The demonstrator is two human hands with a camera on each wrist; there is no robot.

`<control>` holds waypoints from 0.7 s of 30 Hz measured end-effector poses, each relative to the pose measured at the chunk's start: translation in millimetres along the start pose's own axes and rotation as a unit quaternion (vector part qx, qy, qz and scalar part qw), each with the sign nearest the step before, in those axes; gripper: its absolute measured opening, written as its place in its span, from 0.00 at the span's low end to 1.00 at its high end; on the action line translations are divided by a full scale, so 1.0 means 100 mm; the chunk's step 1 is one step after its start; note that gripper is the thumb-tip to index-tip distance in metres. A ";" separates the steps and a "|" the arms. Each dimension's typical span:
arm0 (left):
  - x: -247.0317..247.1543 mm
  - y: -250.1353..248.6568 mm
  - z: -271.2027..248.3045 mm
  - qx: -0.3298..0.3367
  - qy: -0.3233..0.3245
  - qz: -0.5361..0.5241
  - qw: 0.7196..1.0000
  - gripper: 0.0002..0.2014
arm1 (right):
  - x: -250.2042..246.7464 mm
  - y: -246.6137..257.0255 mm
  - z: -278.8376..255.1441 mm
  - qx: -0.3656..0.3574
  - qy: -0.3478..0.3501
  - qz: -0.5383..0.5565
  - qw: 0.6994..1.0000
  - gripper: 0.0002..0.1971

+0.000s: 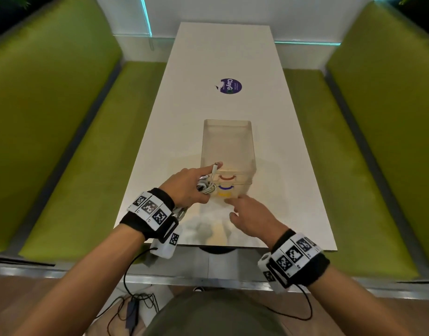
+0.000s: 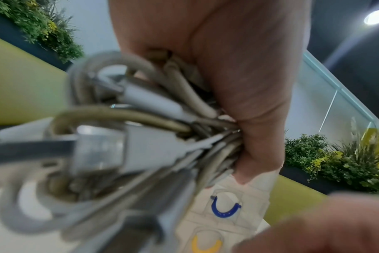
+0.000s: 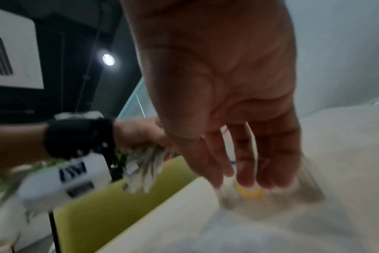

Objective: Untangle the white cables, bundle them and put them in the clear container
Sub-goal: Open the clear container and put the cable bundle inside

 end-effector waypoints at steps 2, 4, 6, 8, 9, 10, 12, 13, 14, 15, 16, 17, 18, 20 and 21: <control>0.01 -0.01 0.01 0.001 0.002 -0.010 1.000 0.45 | 0.24 -0.08 0.23 0.041 0.086 -0.039 0.995 0.28; 0.02 -0.01 0.00 -0.004 0.008 -0.013 1.000 0.45 | 0.28 -0.13 0.38 0.062 0.097 -0.041 0.993 0.31; 0.01 -0.01 -0.01 -0.009 0.008 -0.014 1.000 0.45 | 0.32 -0.13 0.46 0.072 0.101 -0.049 0.991 0.29; 0.00 -0.02 -0.01 -0.017 0.004 -0.013 1.000 0.45 | 0.32 -0.11 0.50 0.073 0.091 -0.051 0.992 0.26; -0.01 -0.03 -0.01 -0.023 0.003 -0.011 1.000 0.44 | 0.29 -0.09 0.50 0.070 0.080 -0.045 0.993 0.24; -0.02 -0.03 -0.01 -0.029 0.002 -0.007 1.000 0.44 | 0.25 -0.08 0.49 0.066 0.069 -0.038 0.995 0.22; -0.04 -0.05 -0.01 -0.037 0.002 0.004 0.999 0.44 | 0.22 -0.02 0.44 0.057 0.068 -0.042 0.995 0.20; -0.04 -0.05 -0.01 -0.041 0.003 0.008 0.999 0.44 | 0.23 0.01 0.39 0.053 0.079 -0.055 0.994 0.19; -0.04 -0.05 -0.02 -0.045 0.003 0.009 0.999 0.44 | 0.27 0.05 0.33 0.048 0.095 -0.070 0.992 0.18; -0.04 -0.06 -0.01 -0.047 0.003 0.009 0.999 0.45 | 0.33 0.10 0.25 0.042 0.114 -0.084 0.989 0.16; -0.03 -0.06 -0.01 -0.051 0.004 0.012 0.999 0.45 | 0.40 0.14 0.17 0.036 0.133 -0.094 0.986 0.14; -0.04 -0.07 -0.01 -0.052 0.005 0.016 0.998 0.45 | 0.46 0.18 0.08 0.027 0.145 -0.102 0.984 0.13; -0.04 -0.08 -0.01 -0.054 0.007 0.020 0.998 0.44 | 0.49 0.24 0.00 0.016 0.145 -0.107 0.984 0.13; -0.04 -0.09 -0.02 -0.054 0.010 0.020 0.998 0.44 | 0.45 0.33 -0.12 -0.004 0.105 -0.094 0.990 0.15; -0.05 -0.10 -0.02 -0.051 0.012 0.018 0.998 0.44 | 0.40 0.35 -0.16 -0.011 0.076 -0.078 0.994 0.16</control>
Point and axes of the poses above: each hand's wrist, its own z-axis towards the middle knuckle, its own x-axis out of the palm, y = z × x, the point moved 9 cm from there along z, towards the middle knuckle, and after that the axes turned 13 degrees about y, right-handed, at the moved point
